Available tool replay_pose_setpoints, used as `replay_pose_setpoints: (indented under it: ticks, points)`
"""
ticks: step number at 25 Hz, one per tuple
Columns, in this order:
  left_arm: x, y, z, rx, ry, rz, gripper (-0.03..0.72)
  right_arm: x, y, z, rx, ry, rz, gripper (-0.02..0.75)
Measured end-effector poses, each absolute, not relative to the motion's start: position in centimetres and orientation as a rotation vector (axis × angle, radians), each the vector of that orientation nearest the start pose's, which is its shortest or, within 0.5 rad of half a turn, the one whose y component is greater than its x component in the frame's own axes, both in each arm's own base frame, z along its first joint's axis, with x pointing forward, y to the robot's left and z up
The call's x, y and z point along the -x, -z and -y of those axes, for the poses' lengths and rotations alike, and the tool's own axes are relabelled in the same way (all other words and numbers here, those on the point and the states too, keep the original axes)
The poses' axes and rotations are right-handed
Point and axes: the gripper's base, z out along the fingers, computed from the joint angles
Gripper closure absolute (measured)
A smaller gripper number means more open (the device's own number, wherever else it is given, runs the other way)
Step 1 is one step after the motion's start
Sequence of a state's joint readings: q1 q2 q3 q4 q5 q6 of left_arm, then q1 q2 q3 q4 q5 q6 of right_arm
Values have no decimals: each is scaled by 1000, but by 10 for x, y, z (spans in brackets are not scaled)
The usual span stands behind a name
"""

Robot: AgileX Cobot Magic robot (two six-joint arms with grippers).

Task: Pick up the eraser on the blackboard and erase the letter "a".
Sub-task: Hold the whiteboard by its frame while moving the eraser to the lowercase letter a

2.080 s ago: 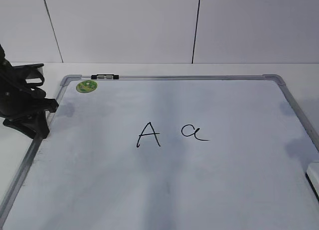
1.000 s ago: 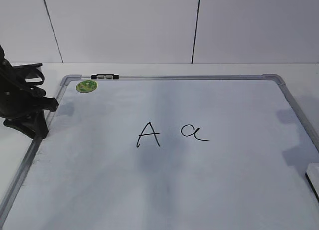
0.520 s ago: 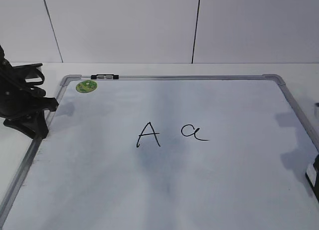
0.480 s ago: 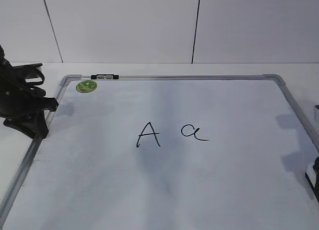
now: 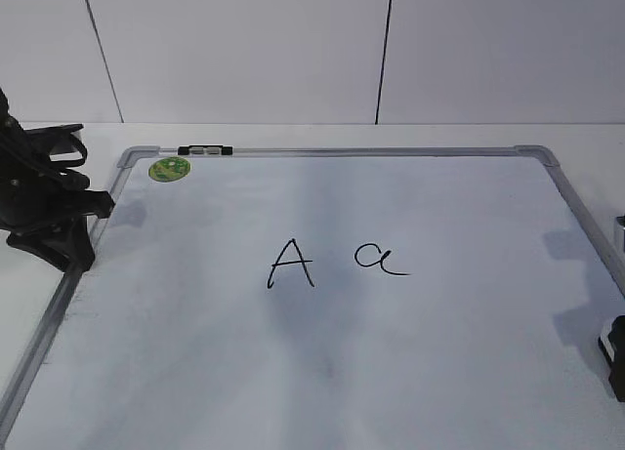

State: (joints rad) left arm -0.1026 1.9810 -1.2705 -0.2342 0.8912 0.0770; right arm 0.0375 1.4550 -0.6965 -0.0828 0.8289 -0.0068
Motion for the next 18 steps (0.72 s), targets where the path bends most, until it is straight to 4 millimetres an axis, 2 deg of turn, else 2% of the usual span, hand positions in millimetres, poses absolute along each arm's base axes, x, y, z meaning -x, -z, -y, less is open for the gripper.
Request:
replay_pose_setpoints:
  ticks: [5, 11, 18]
  points:
    - [-367, -149, 54, -57, 288, -3074, 557, -222, -178, -3, 140, 94, -3065, 73]
    - [-367, -149, 54, -57, 288, -3075, 557, -222, -178, -2, 131, 101, -3065, 188]
    - [-367, -149, 54, -57, 288, -3075, 557, -222, -178, -2, 129, 103, -3065, 206]
